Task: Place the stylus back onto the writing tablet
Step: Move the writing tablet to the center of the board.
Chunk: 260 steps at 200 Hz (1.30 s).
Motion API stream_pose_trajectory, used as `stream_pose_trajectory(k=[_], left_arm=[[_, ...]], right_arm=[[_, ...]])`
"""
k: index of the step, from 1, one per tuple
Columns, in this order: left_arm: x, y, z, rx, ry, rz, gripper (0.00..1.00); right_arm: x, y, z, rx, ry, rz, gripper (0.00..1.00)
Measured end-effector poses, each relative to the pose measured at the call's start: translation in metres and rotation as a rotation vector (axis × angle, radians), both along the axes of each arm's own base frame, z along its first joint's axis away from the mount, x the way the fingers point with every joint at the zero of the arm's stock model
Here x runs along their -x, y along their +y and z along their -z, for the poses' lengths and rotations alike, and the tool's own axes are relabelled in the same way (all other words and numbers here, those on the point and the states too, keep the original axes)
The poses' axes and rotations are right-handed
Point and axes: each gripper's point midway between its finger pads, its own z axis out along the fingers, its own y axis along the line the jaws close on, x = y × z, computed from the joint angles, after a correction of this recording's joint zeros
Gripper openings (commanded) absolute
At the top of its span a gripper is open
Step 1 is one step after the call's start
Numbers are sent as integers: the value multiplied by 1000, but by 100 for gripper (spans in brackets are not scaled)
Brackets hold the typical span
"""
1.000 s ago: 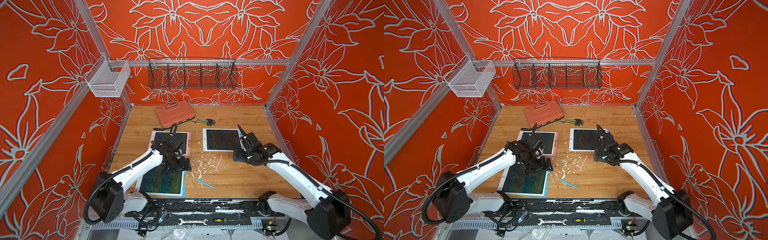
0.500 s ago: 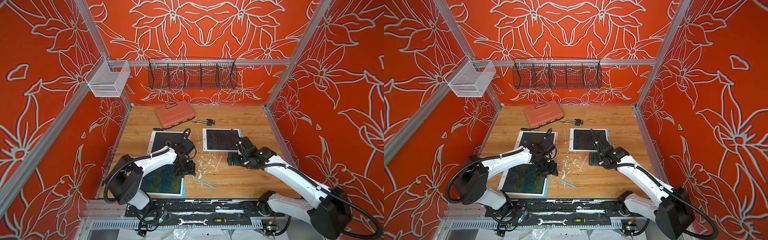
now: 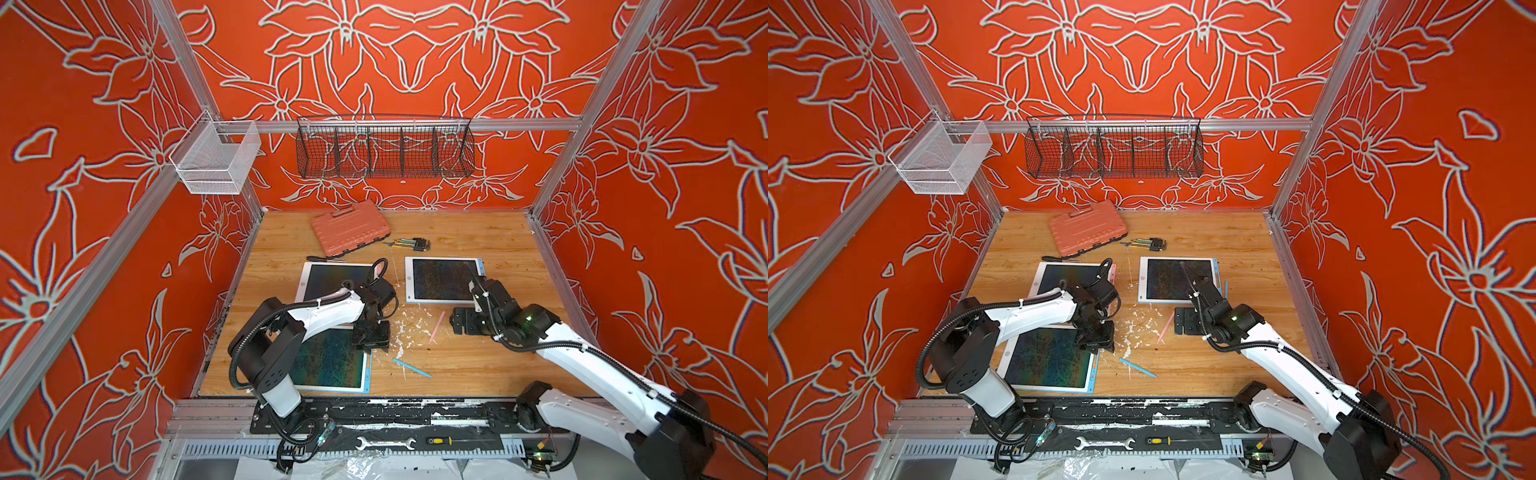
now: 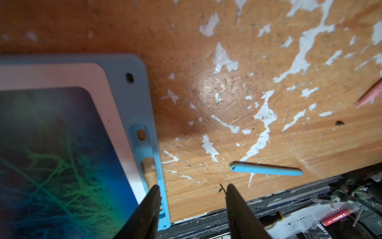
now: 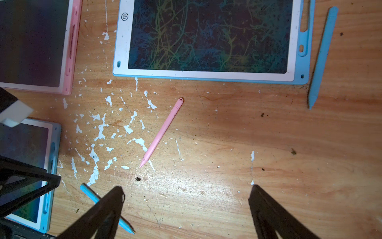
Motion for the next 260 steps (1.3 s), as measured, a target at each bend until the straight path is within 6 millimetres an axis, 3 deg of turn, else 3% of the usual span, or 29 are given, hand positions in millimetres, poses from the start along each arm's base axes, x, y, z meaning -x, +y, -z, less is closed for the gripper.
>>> stream_pose_trajectory(k=[151, 260], left_arm=[[7, 7, 16, -84, 14, 36, 35], [7, 7, 18, -121, 26, 52, 15]], right_arm=[[-5, 5, 8, 17, 16, -23, 97], [-5, 5, 7, 15, 10, -23, 97]])
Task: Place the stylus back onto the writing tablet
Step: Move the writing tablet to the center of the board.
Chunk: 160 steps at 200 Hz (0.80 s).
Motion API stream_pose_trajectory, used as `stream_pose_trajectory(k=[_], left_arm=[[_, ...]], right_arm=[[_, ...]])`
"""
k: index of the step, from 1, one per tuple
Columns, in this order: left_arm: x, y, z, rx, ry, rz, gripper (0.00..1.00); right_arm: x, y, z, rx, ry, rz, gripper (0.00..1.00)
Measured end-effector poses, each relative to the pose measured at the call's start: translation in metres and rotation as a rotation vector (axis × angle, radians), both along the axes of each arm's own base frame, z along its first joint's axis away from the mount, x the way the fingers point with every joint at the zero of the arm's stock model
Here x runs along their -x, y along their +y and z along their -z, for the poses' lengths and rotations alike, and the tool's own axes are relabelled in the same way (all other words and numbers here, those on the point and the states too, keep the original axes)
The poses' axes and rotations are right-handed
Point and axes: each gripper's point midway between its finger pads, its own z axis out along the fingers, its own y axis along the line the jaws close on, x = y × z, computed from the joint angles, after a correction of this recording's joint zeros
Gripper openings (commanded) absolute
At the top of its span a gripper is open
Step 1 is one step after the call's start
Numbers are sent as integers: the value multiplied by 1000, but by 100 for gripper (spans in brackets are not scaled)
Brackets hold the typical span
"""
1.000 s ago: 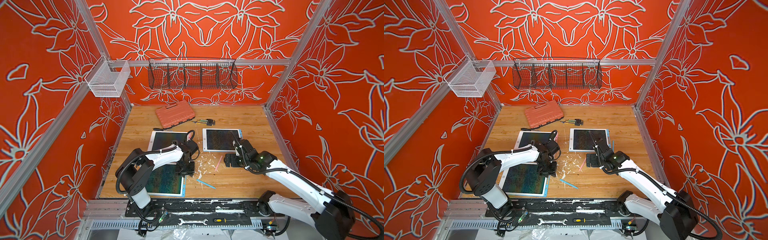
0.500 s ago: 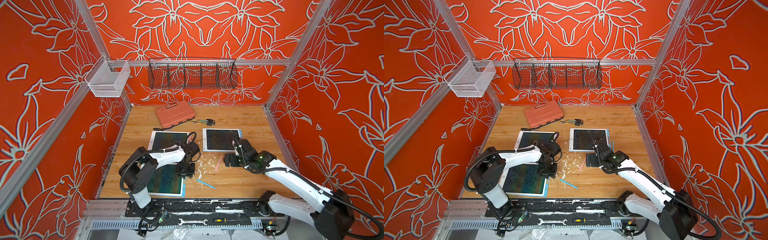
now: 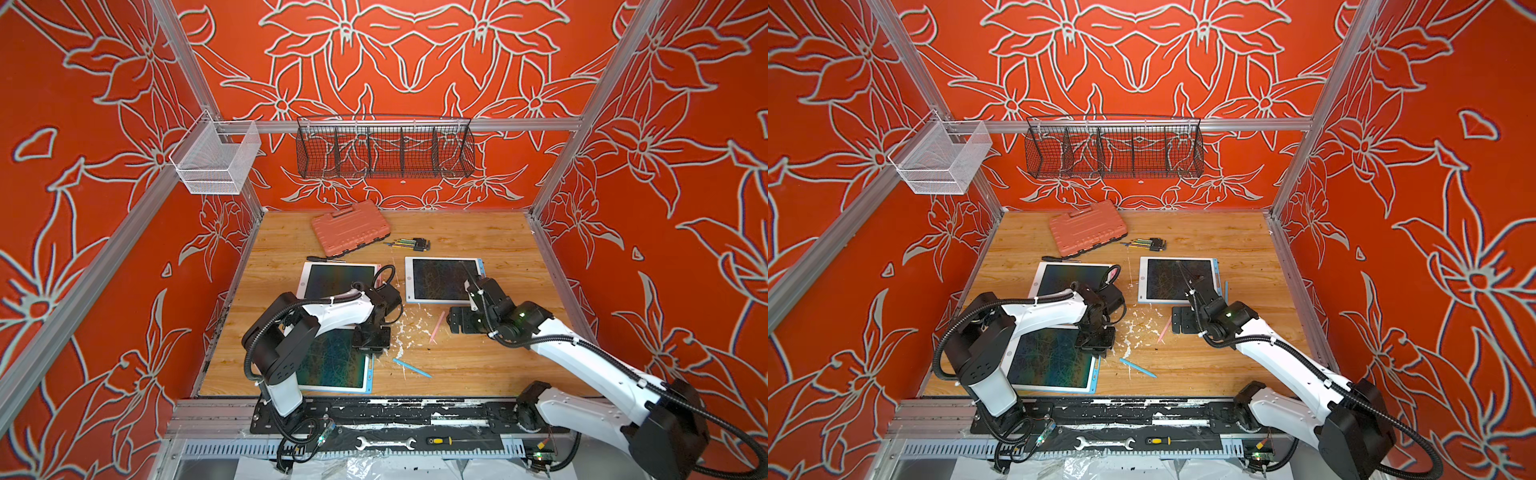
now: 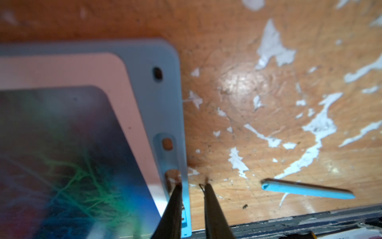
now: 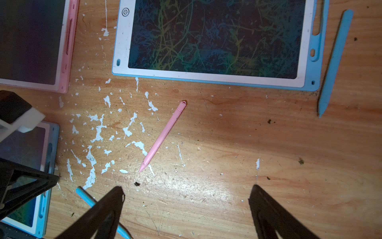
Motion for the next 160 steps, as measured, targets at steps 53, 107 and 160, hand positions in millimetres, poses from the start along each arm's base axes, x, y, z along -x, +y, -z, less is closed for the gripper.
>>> stream_pose_trajectory(k=[53, 107, 160], left_arm=[[-8, -10, 0, 2, -2, 9, 11], [-21, -24, 0, 19, -12, 31, 9], [-37, -42, -1, 40, -20, 51, 9]], right_arm=[[-1, -1, -4, -3, -13, 2, 97], [0, -3, -8, -4, -25, 5, 97], [1, -6, -11, 4, -38, 14, 97]])
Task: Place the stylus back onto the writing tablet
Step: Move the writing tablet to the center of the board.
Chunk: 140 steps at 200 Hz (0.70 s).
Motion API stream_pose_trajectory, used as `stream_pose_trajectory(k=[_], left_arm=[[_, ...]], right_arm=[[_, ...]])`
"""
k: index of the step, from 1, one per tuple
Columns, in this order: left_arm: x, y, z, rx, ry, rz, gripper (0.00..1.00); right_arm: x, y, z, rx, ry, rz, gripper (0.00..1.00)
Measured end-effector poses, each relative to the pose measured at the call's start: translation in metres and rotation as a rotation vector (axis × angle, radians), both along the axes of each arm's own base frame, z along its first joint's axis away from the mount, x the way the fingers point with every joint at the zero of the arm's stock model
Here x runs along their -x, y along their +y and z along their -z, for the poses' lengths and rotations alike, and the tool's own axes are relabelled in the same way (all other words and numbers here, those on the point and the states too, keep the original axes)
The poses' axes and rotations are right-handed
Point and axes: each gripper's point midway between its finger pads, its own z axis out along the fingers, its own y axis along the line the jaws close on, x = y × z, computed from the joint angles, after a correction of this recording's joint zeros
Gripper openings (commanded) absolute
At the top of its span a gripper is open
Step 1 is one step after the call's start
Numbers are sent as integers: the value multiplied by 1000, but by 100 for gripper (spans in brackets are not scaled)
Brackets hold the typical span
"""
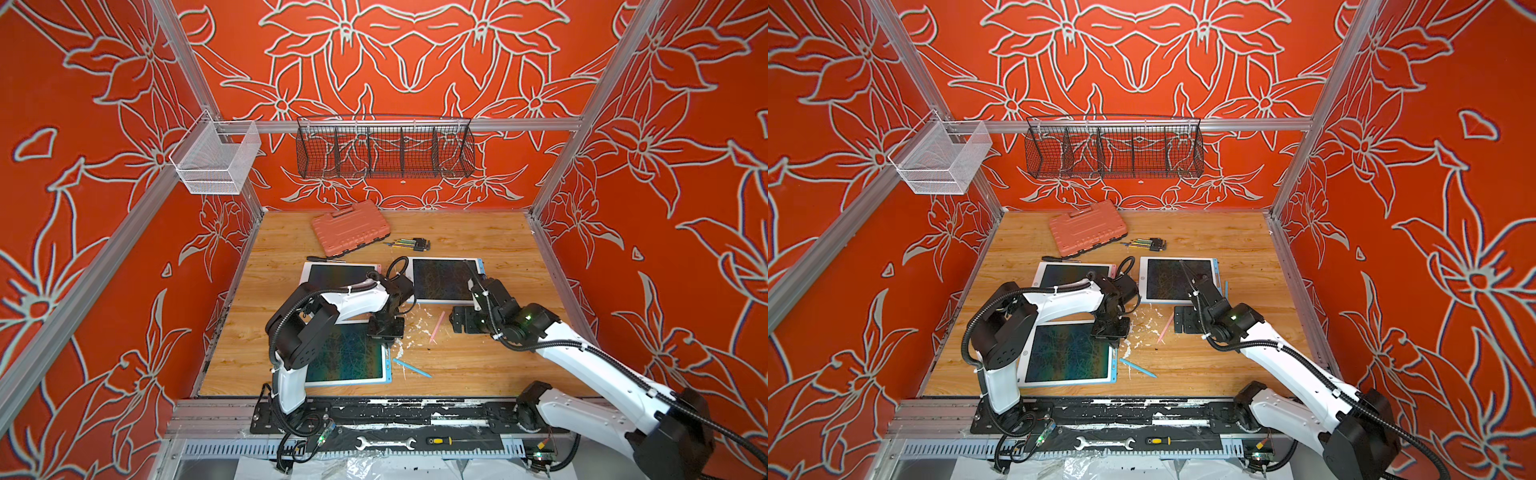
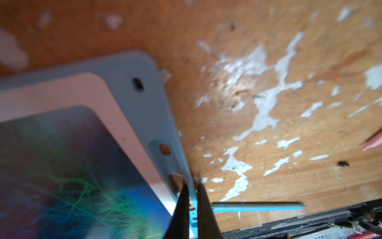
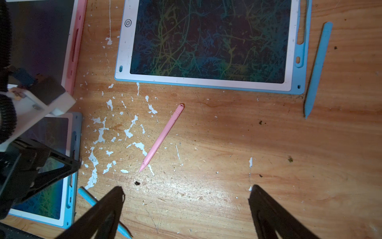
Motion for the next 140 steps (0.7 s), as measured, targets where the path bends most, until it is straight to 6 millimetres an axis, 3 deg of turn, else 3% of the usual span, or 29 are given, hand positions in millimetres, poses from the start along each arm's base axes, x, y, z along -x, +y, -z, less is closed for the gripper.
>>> stream_pose_trajectory(k=[77, 140], left_arm=[[-12, -12, -1, 15, -14, 27, 10], [-12, -15, -2, 29, -16, 35, 28]], right_arm=[[1, -2, -2, 3, -8, 5, 97], [1, -2, -2, 7, -9, 2, 97]])
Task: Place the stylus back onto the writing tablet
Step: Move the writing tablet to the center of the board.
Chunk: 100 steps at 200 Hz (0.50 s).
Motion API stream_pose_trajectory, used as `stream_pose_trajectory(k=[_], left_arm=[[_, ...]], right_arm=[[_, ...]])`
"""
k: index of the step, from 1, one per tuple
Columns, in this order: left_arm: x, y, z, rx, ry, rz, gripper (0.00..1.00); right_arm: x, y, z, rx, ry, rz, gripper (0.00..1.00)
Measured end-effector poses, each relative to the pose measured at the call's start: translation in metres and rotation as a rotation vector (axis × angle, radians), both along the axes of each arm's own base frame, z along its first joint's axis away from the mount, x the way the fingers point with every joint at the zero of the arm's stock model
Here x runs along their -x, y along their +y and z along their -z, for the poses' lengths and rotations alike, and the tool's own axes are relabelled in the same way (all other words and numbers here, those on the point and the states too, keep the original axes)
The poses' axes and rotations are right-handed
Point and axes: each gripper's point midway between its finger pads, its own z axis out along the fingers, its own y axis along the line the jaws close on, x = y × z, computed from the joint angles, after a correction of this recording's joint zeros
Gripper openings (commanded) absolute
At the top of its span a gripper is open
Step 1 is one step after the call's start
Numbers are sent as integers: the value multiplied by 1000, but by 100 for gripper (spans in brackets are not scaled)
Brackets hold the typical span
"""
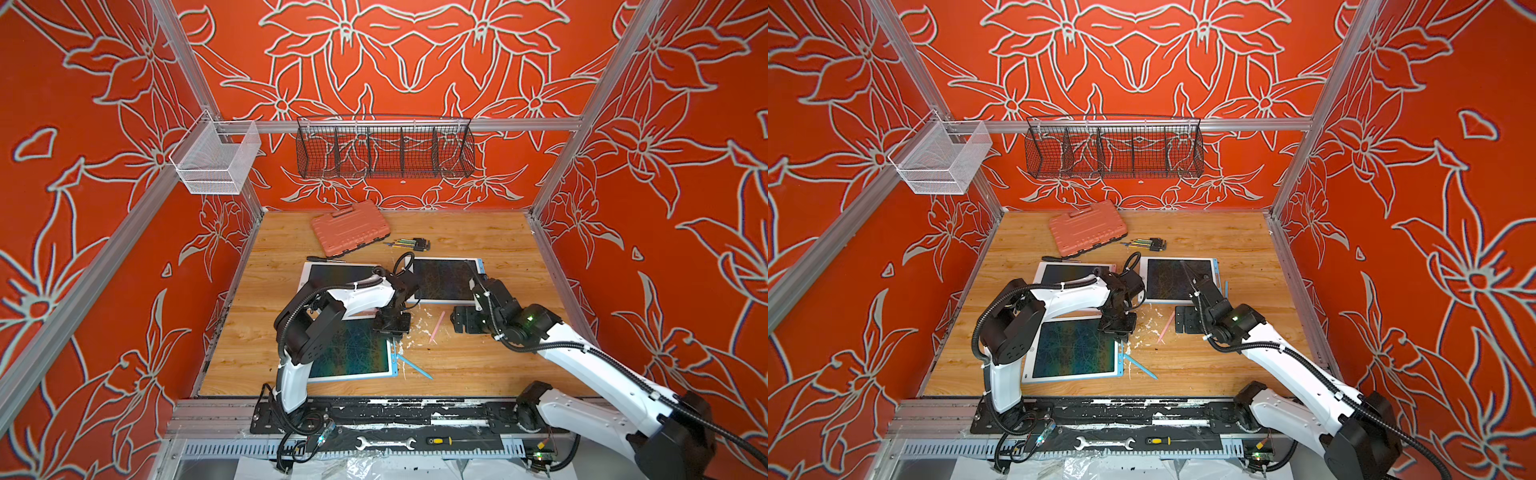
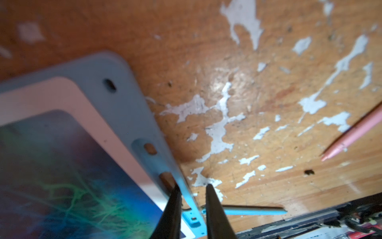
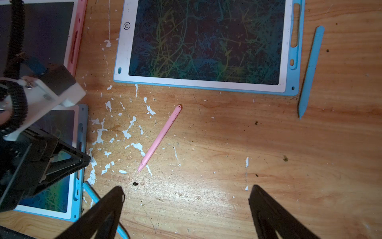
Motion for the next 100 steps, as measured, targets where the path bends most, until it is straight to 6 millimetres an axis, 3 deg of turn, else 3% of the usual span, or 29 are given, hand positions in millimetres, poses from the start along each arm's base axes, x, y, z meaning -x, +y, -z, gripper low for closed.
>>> stream_pose_trajectory(k=[42, 100], left_arm=[[0, 0, -4, 6, -8, 2, 35], [-2, -3, -30, 54, -55, 0, 38]], right_arm=[[-1, -1, -1, 9, 1, 2, 97], [1, -5, 1, 31, 9, 8, 97]])
